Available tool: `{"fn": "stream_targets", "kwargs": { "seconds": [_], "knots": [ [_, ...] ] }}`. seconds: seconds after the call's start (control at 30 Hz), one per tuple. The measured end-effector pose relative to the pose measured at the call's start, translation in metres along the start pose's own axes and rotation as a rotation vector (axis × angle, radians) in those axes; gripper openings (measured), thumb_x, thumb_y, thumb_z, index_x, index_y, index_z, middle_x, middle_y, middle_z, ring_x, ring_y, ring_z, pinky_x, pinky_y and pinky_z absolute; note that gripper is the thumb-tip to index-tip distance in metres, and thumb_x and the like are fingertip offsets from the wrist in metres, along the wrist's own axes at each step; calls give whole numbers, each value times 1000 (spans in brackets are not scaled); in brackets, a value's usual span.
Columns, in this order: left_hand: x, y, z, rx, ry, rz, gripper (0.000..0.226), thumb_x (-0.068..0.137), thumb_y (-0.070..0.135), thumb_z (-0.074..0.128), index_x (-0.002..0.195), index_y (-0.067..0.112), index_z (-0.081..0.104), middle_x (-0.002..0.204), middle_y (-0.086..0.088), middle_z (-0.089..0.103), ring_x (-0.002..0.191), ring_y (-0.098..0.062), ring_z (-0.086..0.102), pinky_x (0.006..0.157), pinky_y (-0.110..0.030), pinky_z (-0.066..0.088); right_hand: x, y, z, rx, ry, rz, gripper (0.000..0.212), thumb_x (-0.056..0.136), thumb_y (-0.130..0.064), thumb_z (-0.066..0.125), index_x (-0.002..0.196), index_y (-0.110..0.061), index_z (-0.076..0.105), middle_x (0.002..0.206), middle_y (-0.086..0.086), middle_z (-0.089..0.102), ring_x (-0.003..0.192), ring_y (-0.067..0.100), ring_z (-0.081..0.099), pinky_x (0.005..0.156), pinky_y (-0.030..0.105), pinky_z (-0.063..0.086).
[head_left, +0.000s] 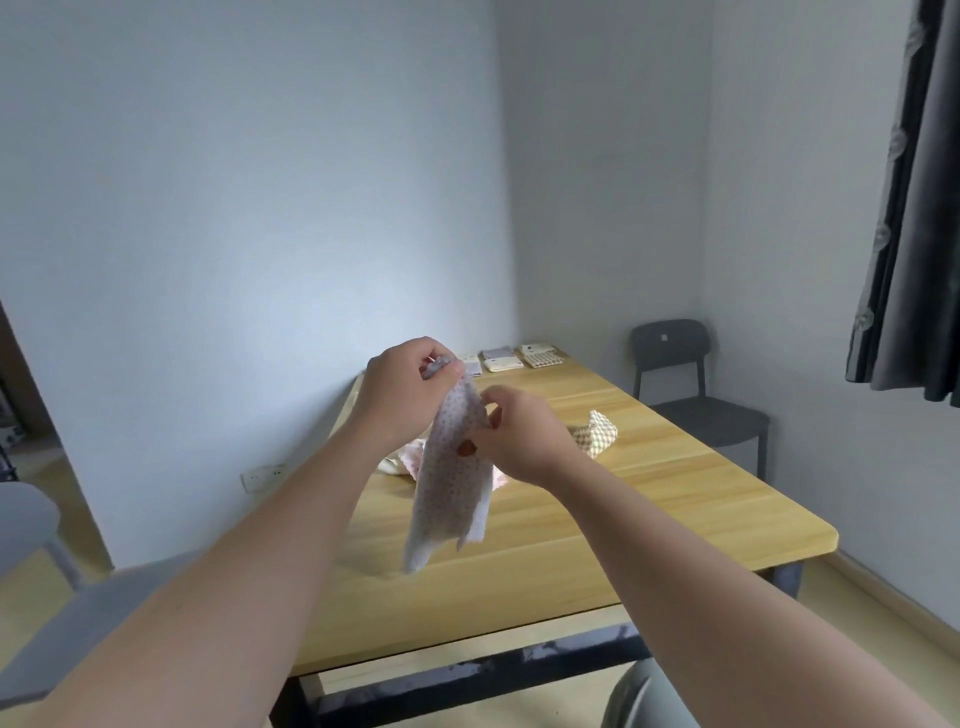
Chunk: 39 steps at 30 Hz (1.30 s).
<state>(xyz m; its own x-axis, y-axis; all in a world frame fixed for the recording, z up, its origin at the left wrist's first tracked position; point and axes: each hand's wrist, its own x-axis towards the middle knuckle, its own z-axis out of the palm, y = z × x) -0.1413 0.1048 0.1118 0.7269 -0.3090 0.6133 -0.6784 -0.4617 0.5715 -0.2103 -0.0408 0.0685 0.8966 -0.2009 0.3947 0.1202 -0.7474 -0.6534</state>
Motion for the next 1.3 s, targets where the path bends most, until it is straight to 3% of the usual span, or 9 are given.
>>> {"fn": "stream_targets", "kwargs": {
  "seconds": [0.1, 0.2, 0.37, 0.53, 0.73, 1.0, 1.1, 1.2, 1.3],
  "knots": [
    [-2, 0, -5, -59, 38, -39, 11, 92, 34, 68, 86, 26, 72, 81, 5, 72, 78, -18, 66, 72, -32, 50, -4, 9, -6, -87, -69, 80, 24, 88, -16, 60, 66, -15, 52, 60, 0, 53, 52, 17, 44, 44, 25, 31],
    [-3, -7, -10, -103, 102, -116, 13, 89, 34, 70, 84, 23, 73, 82, 3, 73, 82, -22, 68, 76, -38, 54, -11, 19, -17, -180, -123, 144, 30, 86, -10, 52, 60, -13, 39, 59, 4, 41, 54, 19, 35, 46, 27, 26],
    [-6, -25, -8, -264, 69, -264, 20, 81, 39, 71, 76, 19, 72, 79, -4, 73, 74, -27, 71, 78, -51, 62, -11, 40, -37, -164, -171, 236, 19, 86, -7, 49, 89, -4, 68, 72, 7, 57, 60, 22, 49, 47, 25, 40],
    [-9, -47, 10, -310, 14, -399, 21, 96, 25, 68, 93, 4, 68, 84, -10, 51, 60, -20, 53, 51, -26, 58, 2, 63, -52, -49, -216, 339, 17, 91, -8, 55, 95, -8, 72, 81, 5, 61, 64, 18, 52, 44, 24, 44],
    [-6, -71, 35, -476, -13, -554, 11, 98, 21, 67, 89, 17, 62, 102, -2, 54, 87, -28, 68, 70, -34, 64, 26, 97, -43, 442, -104, 480, 13, 92, -4, 70, 105, -2, 69, 104, 16, 68, 87, 28, 71, 72, 42, 64],
    [9, -86, 43, -683, 104, -487, 20, 100, 14, 63, 101, -6, 63, 108, -21, 64, 103, -26, 69, 88, -36, 61, 38, 114, -41, 489, 83, 206, 9, 84, -24, 74, 77, -25, 80, 83, 11, 66, 81, 23, 57, 95, 65, 47],
    [3, -87, 42, -739, 59, -459, 11, 99, 10, 63, 92, 1, 64, 102, -18, 66, 95, -27, 70, 83, -37, 62, 33, 122, -41, 449, 89, 157, 14, 83, -31, 72, 84, -19, 80, 86, 23, 70, 78, 22, 54, 86, 63, 51],
    [-15, -101, 41, -555, -66, -467, 14, 97, 11, 65, 83, 14, 68, 82, -4, 67, 70, -20, 62, 59, -26, 56, 21, 137, -36, 329, -17, 187, 36, 82, -34, 70, 88, 1, 73, 74, 12, 61, 73, 19, 50, 70, 42, 45],
    [-44, -116, 48, -371, -206, -492, 21, 95, 13, 67, 75, 20, 70, 67, 6, 64, 59, -9, 52, 58, -22, 45, 4, 155, -25, 141, -227, 234, 20, 90, -17, 68, 86, 2, 76, 73, 10, 61, 71, 22, 52, 67, 36, 43]
  ]
}}
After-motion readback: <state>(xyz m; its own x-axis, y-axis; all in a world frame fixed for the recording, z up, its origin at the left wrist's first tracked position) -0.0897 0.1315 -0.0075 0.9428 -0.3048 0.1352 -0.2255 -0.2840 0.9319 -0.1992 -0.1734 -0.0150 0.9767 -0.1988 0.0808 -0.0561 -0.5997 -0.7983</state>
